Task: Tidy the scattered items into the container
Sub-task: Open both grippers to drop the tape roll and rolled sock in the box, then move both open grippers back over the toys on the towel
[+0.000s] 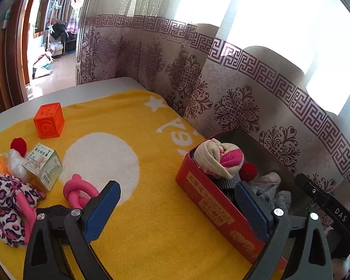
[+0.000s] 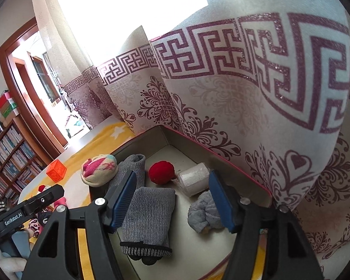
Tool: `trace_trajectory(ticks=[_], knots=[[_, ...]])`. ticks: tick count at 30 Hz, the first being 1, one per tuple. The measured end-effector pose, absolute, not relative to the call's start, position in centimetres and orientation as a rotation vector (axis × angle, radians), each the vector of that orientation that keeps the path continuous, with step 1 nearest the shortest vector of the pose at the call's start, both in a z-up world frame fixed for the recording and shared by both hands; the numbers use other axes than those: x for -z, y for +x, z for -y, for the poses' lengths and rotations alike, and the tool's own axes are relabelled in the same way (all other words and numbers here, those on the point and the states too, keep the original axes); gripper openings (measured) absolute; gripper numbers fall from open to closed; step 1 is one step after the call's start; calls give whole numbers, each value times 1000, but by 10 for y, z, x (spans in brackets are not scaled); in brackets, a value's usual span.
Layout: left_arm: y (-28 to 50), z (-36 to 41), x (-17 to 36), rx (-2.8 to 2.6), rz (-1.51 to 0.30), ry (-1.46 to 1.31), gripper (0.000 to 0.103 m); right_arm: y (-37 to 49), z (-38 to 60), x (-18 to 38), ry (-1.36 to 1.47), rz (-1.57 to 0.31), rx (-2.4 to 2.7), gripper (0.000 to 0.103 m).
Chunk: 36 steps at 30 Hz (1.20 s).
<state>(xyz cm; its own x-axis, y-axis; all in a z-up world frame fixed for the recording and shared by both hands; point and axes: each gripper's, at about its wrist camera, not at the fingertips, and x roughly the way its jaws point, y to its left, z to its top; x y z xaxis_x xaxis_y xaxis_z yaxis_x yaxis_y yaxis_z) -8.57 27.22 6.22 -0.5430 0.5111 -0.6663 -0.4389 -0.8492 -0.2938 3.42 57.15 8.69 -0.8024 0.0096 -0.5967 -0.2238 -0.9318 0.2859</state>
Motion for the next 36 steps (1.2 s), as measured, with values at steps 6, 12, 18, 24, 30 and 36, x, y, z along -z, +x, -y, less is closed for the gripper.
trace_trajectory(ticks=[6, 12, 18, 24, 30, 36], knots=[[-83, -241, -53, -2410, 153, -1099, 102, 36, -554, -89, -936, -491, -2855, 74], [-80, -201, -47, -2473, 191, -1133, 102, 35, -536, -89, -956, -466, -2885, 77], [-75, -144, -40, -2549, 278, -1165, 102, 32, -504, -92, -991, -420, -2952, 77], [-76, -86, -29, -2634, 374, -1217, 102, 22, -453, -102, -1028, -337, -3078, 79], [-75, -45, -31, -2705, 431, -1207, 102, 6, -401, -101, -1151, -279, -3189, 79], [-75, -21, -28, -2732, 503, -1224, 102, -9, -357, -87, -1288, -203, -3240, 79]])
